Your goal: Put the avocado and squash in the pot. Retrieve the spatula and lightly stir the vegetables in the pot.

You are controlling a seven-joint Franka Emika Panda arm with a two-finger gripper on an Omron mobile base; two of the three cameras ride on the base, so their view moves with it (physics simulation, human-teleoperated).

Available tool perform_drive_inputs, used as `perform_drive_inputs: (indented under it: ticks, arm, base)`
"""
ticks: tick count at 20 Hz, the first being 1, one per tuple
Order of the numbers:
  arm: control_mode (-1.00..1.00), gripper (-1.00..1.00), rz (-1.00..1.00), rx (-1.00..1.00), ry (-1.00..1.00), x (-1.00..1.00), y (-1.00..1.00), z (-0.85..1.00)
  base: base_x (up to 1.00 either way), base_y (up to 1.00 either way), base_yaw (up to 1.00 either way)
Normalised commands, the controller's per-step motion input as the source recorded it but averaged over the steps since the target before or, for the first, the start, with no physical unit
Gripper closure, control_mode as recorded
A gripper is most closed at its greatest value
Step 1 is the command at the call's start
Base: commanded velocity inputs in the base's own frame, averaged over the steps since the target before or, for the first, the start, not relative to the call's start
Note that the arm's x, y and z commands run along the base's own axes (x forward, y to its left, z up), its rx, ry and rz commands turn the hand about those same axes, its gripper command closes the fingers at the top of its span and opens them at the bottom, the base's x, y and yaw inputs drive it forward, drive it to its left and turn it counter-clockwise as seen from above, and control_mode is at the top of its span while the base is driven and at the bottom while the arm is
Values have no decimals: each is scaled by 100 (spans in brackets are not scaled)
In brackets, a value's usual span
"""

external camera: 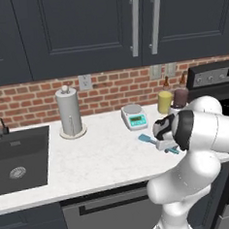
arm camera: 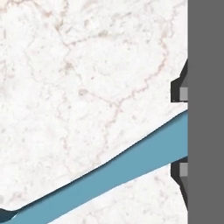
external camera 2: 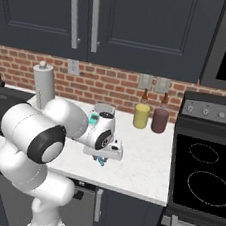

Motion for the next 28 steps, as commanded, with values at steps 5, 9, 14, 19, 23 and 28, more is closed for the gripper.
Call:
perform_drive_inputs:
  ticks: [5, 9, 14, 19, 23, 28]
  arm:
    - [-100, 100, 0, -10, -4, -4, 21, -54]
    - [-100, 100, 0, -8, -5, -23, 4, -20]
    - [-100, 100, 5, 1, -7, -32, 0, -4]
    - [-100, 100, 10, 18, -4, -12, 0, 9]
    - [-100, 100, 6, 10, 0, 0, 0, 47]
    - [-100, 100, 4, 5, 1, 0, 0, 74]
  base:
    - [0, 0, 0]
    - [0, 0, 0]
    - [0, 0, 0]
    - [0, 0, 0]
    - [0, 0, 0]
    - [0, 0, 0]
